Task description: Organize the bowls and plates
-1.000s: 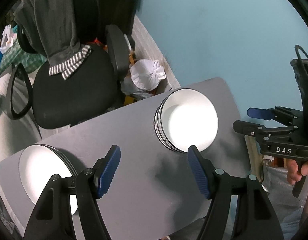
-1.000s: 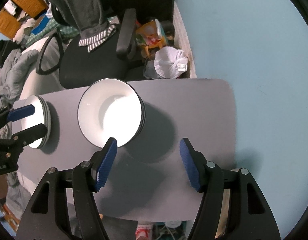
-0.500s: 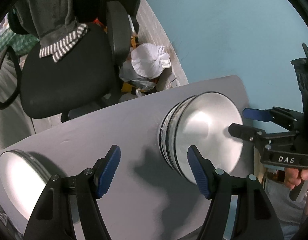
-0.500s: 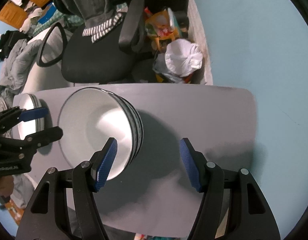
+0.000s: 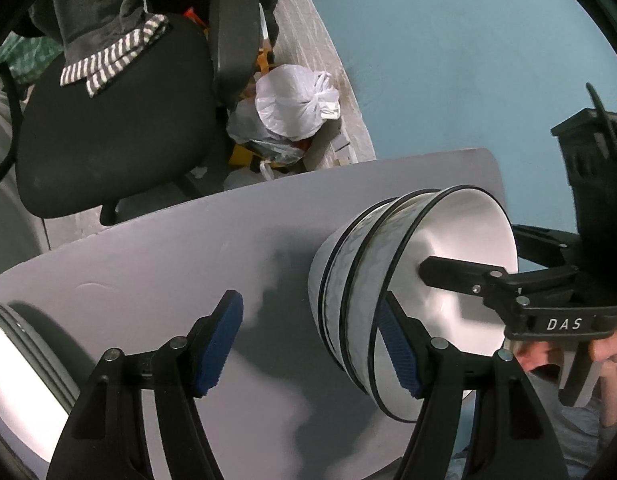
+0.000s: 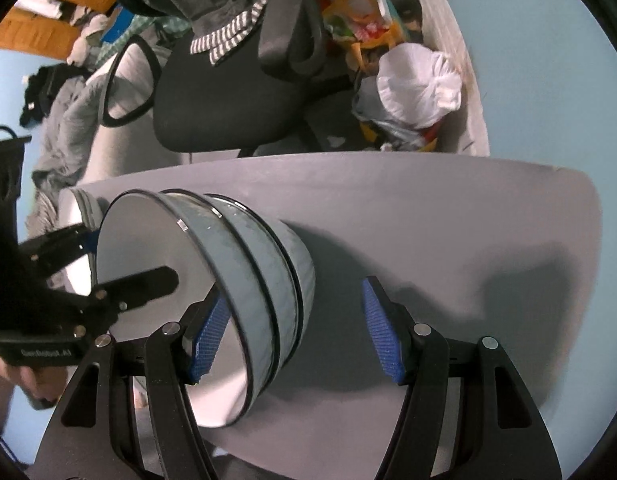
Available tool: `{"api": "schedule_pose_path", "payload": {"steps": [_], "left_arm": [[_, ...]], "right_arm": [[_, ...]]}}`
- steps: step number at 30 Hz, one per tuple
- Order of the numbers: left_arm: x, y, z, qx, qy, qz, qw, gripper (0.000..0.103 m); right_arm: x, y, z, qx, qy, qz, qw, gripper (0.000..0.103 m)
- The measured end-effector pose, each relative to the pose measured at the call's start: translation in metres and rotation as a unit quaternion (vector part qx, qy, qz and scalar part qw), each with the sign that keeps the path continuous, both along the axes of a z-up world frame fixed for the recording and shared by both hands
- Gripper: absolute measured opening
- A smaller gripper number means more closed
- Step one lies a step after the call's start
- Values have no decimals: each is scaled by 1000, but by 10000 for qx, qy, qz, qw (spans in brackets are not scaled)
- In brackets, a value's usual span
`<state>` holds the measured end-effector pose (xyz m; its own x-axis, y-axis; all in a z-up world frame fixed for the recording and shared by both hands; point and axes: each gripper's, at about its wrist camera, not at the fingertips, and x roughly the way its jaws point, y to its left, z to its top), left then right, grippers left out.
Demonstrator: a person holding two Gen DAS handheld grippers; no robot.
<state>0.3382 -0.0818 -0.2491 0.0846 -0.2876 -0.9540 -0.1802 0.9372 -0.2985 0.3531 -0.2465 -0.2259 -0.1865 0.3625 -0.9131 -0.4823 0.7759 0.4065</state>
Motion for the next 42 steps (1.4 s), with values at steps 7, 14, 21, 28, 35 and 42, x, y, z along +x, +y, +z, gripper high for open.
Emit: {"api": "schedule_pose_path", "payload": {"steps": [7,14,21,28,35,42], "left_arm": [[1,6,-9,-475,96,286,9984,58],[2,11,-17,-917,272,401,9946,53],[1,4,-16,-1057,220,272,9938,47],[1,-2,-13,-1003,122,-30,9949,46],[5,1,-16,-1081,248,13,9938,47],[3,1,-16,-1044,237,26,9942,47]], "right_arm": [[0,1,-3,282,115,-44,9995,64],[3,4,-10,385,433,-194,9981,64],[-1,13,-9,348,594,-7,9976,59],[0,14,-9,262,650,15,9975,58],[-1,15,-8,228,582,120,9980,58],[-3,11,-9,176,408,-12,9990,65]]}}
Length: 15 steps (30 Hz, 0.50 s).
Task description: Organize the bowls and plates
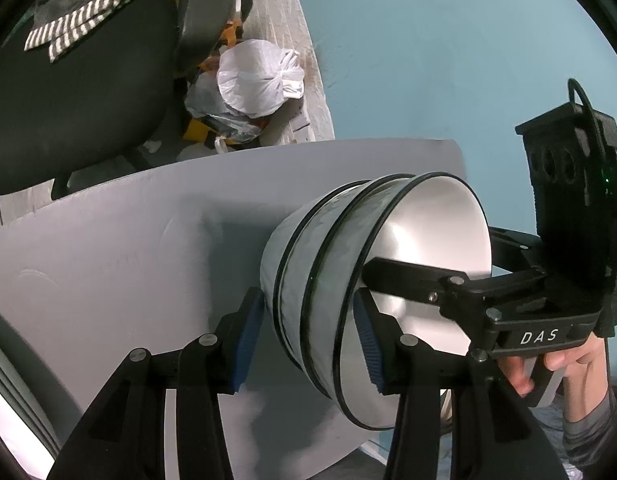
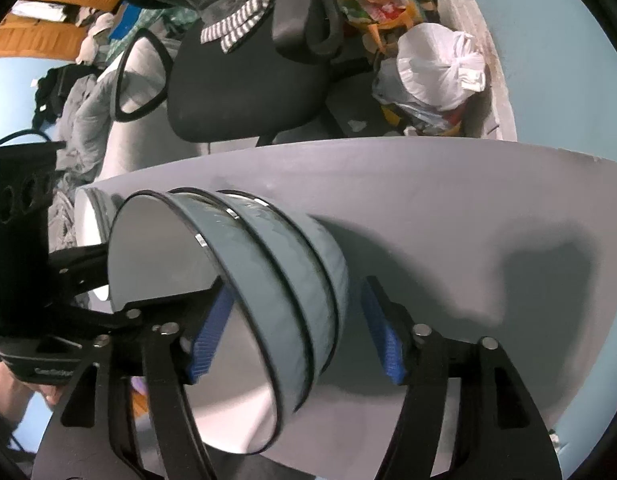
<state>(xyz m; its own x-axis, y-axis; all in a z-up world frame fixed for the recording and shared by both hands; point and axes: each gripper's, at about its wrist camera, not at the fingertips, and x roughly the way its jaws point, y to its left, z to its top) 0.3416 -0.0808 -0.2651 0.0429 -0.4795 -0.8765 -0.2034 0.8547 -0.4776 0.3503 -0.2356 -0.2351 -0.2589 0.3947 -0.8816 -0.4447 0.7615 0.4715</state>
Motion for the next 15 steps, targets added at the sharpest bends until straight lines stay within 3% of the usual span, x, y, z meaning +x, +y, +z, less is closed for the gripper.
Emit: {"api": "schedule_pose_path", "payload": {"steps": [7,12,14,15], "left_arm": [[-4,4,1,-52,0,58,10000,38],[-6,7,3,-41,26,109,9999,32],[-5,6,3,-38,45,121,9999,31],[-5,6,2,-42,59,128,9999,31]], "right_arm": [[-2,-1,4,5,-257,-27,9997,65],[2,-3,-2,-9,158,-166,9997,65],[2,-4,-3,40,353,-188,9992,55],[1,-5,-3,97,446,-215,9987,55]]}}
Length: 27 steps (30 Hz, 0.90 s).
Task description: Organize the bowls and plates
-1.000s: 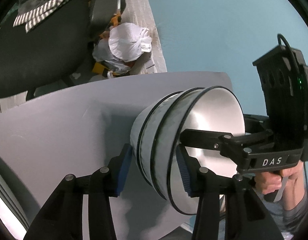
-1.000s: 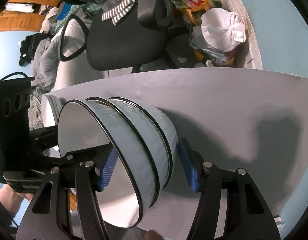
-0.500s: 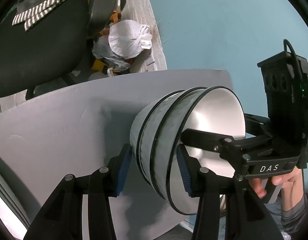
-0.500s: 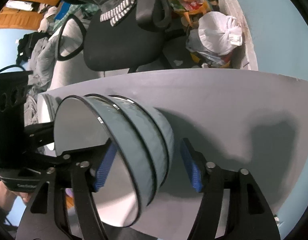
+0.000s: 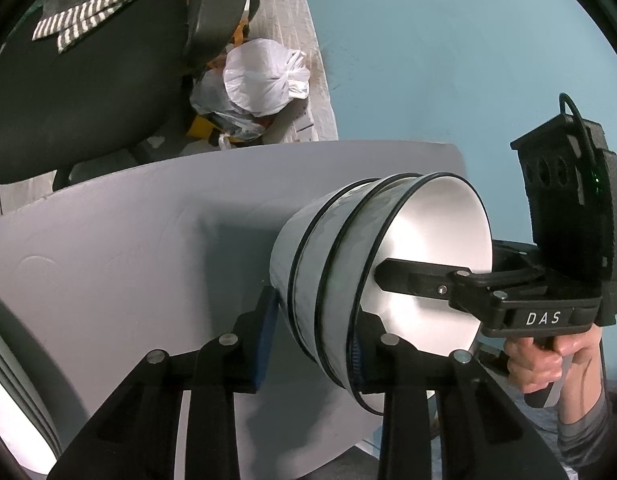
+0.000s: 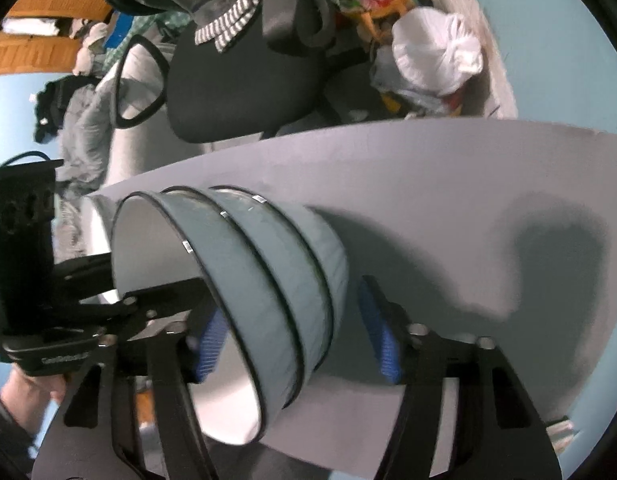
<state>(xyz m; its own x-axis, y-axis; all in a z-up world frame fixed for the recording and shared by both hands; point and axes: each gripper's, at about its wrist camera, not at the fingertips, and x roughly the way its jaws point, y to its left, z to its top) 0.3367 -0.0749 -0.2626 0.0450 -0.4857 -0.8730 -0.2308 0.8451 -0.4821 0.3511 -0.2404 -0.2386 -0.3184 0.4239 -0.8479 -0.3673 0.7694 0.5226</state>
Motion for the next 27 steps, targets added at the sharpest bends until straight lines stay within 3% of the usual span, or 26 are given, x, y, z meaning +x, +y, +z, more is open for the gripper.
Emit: {"api": "schedule_pose_path", "payload": {"steps": [5,11,16,27], "left_arm": [[1,1,1,61,69,77,9999,29],[-5,0,5,244,48,60,9997,29],[-9,3,7,286,62,109,9995,28],[-31,10,8,328,156,109,9993,28]], "right_arm": [[-4,1,5,-35,-70,57,10000,51],[-7,-1,17,-115,-368,207,9990,30],[-9,1,19,-155,-491,230,9984,27],[-25,6,18,-105,-323,144,9993,27]]}}
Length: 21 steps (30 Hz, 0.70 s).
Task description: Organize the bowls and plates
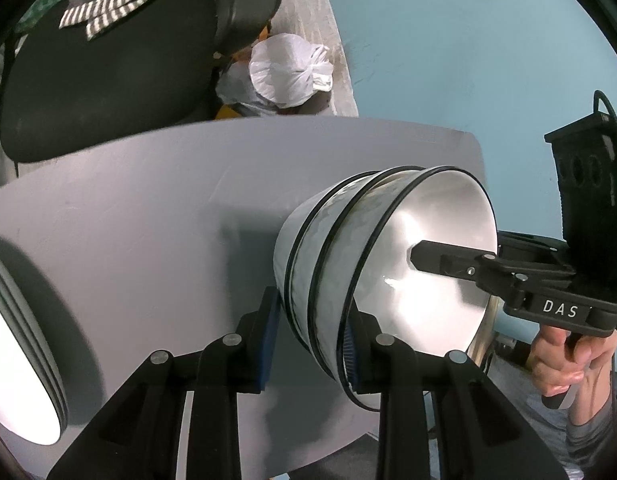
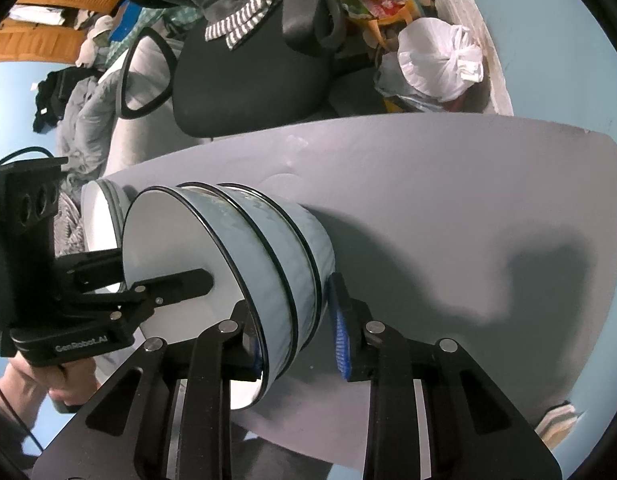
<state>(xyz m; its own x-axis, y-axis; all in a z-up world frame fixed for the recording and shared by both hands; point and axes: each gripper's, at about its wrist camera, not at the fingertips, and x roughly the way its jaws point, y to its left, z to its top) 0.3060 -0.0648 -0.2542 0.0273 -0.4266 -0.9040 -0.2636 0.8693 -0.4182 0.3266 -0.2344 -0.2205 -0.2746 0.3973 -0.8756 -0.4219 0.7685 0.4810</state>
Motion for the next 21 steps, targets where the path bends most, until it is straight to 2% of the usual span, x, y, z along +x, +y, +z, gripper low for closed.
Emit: {"api": "schedule_pose_path", "payload": {"steps": [21], "left_arm": [[-57,28,8,76,25,359,9993,27]], "right_arm": [[-49,41,6,-17,-28,409,9992,25]]}}
